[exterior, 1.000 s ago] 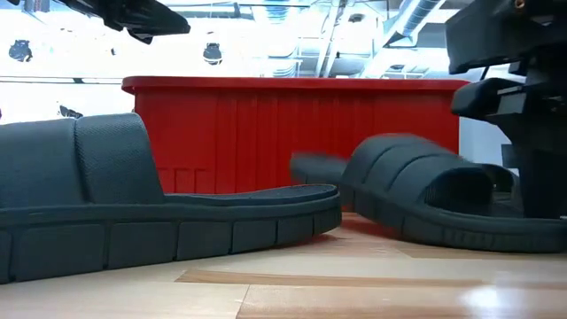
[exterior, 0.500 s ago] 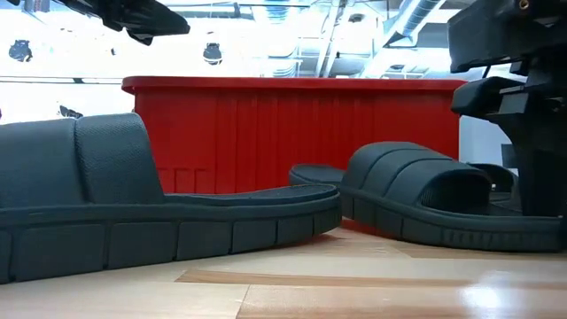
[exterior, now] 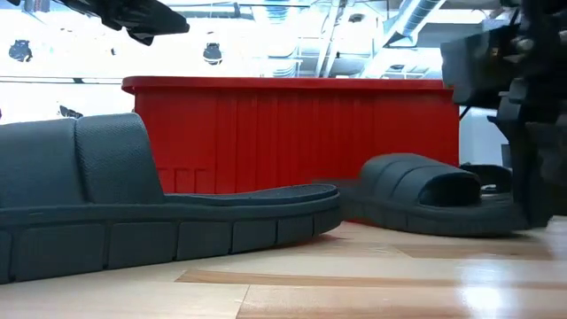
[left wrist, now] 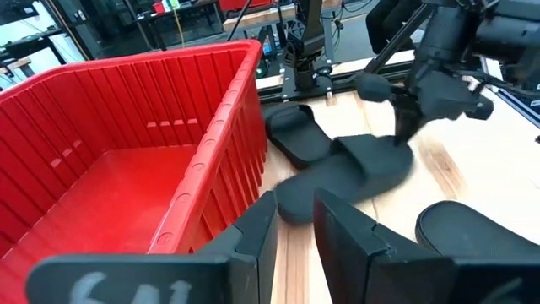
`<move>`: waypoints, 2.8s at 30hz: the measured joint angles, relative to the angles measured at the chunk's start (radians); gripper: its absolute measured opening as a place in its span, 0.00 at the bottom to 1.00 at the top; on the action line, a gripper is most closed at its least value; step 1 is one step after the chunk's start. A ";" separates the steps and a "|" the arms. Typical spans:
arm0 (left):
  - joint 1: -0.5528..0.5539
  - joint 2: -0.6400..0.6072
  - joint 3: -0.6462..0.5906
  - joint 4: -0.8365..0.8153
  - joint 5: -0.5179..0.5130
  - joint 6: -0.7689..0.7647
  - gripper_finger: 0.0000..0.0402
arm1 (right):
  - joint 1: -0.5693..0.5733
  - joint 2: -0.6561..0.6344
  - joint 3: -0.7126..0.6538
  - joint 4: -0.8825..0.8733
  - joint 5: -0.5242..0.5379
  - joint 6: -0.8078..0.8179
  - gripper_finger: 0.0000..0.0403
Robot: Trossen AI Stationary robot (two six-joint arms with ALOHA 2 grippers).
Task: Pick and place slides into bin
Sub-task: Stack the middle slide on top of the slide in the bin
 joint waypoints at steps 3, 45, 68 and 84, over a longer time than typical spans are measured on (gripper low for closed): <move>0.000 0.000 0.000 0.003 0.000 0.000 0.18 | 0.015 -0.019 0.062 -0.147 0.004 0.036 0.00; 0.000 0.000 0.000 0.028 0.000 -0.098 0.18 | 0.462 -0.089 0.504 -0.347 0.703 -0.367 0.00; 0.000 0.000 0.000 0.026 0.001 -0.144 0.18 | 0.183 -0.395 0.501 -0.127 0.101 -1.148 0.00; 0.000 0.000 0.000 0.178 0.042 -0.186 0.18 | -0.229 -0.930 -0.079 0.279 -0.222 -1.527 0.00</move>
